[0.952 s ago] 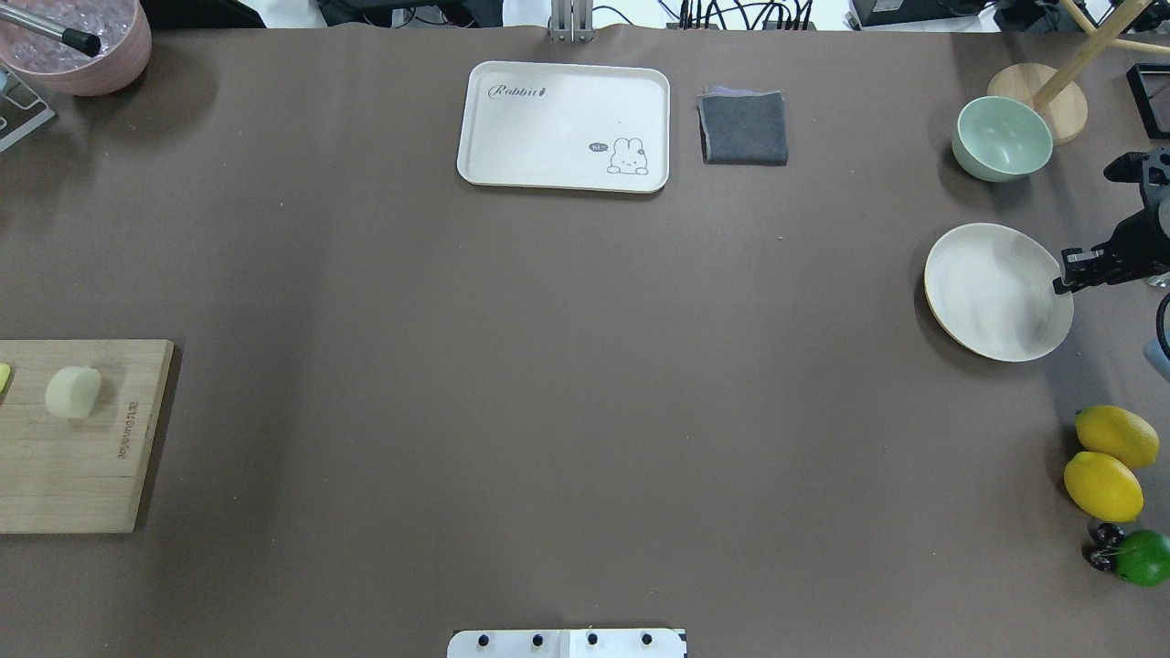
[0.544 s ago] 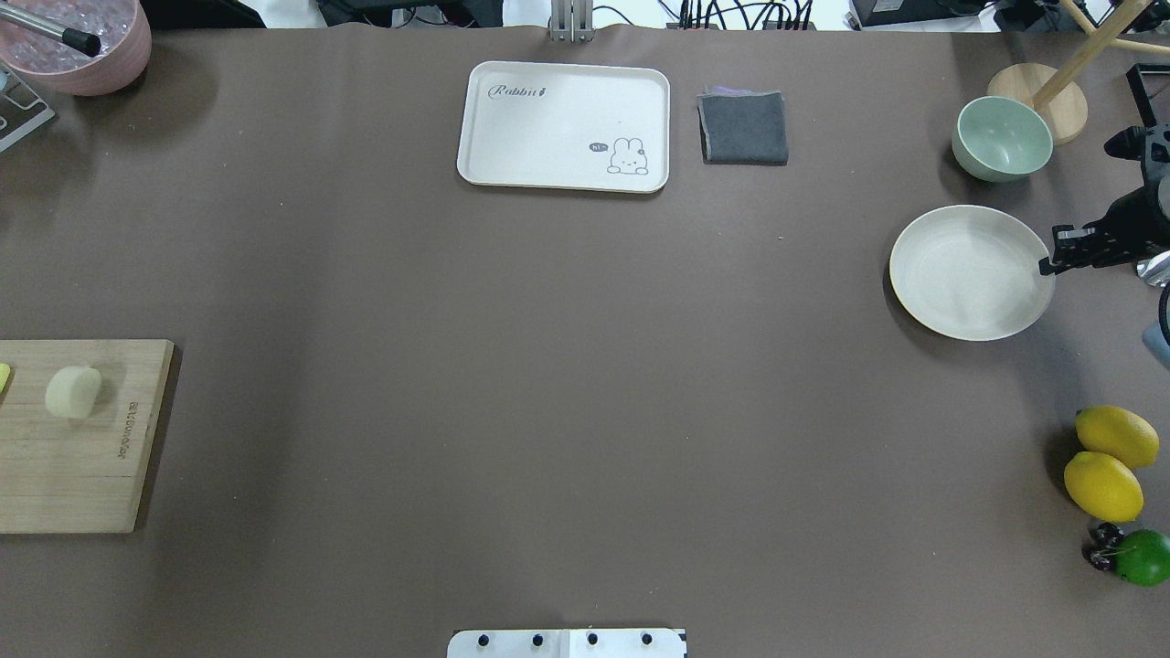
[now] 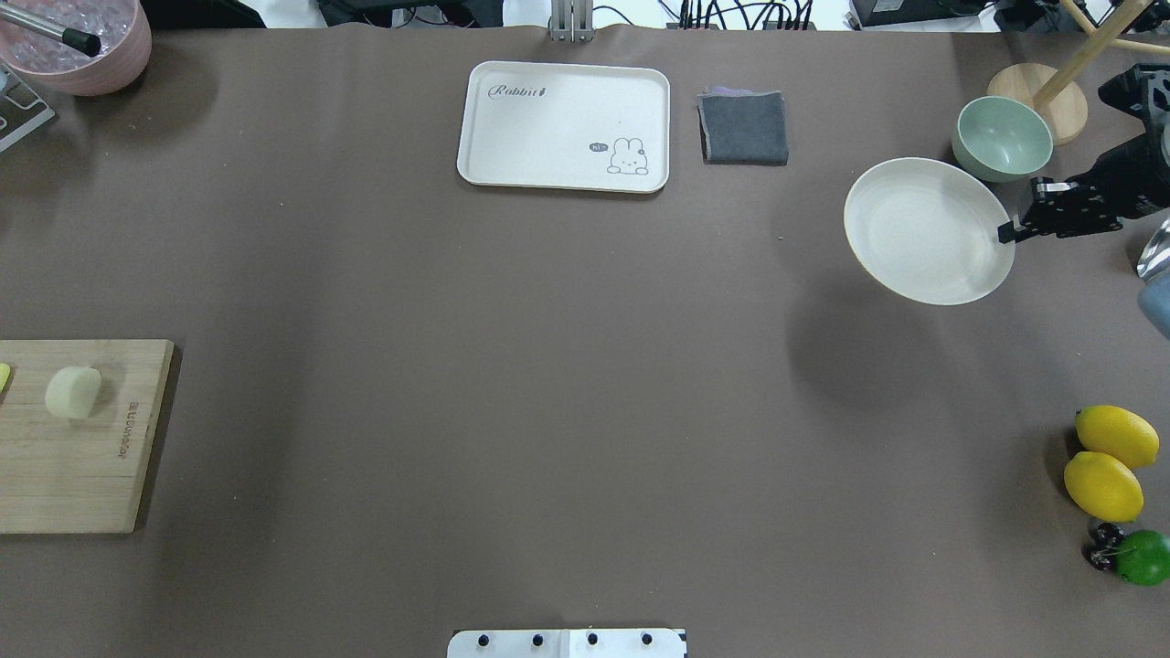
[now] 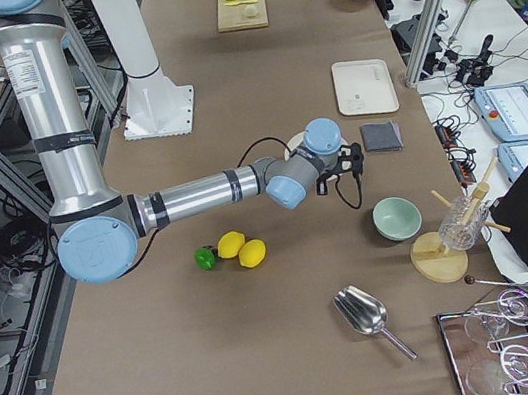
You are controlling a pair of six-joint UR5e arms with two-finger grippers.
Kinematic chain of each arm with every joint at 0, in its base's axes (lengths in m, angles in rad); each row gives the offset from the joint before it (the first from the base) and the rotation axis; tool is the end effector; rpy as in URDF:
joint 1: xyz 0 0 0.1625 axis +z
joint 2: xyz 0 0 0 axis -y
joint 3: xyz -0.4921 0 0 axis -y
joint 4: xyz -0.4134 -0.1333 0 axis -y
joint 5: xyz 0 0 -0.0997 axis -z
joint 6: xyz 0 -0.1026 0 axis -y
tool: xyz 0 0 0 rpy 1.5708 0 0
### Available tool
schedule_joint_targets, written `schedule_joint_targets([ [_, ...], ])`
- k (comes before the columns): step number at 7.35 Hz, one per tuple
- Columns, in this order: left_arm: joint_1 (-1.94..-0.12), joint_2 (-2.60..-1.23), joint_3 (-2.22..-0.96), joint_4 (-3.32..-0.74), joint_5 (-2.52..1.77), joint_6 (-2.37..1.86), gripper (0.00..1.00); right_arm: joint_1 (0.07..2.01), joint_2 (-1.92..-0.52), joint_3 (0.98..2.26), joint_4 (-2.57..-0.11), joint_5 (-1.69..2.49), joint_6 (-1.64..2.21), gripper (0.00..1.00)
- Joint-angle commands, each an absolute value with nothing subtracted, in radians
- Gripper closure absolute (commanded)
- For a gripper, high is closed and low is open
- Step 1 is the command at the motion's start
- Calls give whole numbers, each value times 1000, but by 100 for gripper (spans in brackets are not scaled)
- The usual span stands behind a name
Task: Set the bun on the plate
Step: 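Grip the white plate rim with the right gripper and drag it toward the table centre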
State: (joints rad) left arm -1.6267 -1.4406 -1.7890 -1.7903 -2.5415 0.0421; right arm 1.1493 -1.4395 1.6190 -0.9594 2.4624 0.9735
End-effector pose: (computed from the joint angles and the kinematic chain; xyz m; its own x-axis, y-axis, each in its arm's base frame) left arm -0.0743 -0.4570 0.6391 0.5795 0.2577 -0.7731 0.0289 0.9416 0.3355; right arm -0.1914 -0.5576 0.5510 0.4330 0.1021 0.8956 -0.1250 0.9908 -0.0526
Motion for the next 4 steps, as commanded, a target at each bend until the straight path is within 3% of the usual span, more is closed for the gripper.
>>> schedule_joint_targets([
  [1,-1597,-1442,-1809,-1906,-2536,-190,2,966,-1384,1736,-960,2300,1225,100],
  [4,-1452,-1439,-1821,-2032,-2423,-382,2,729,-1275,1769,-974,2055,1451,100],
])
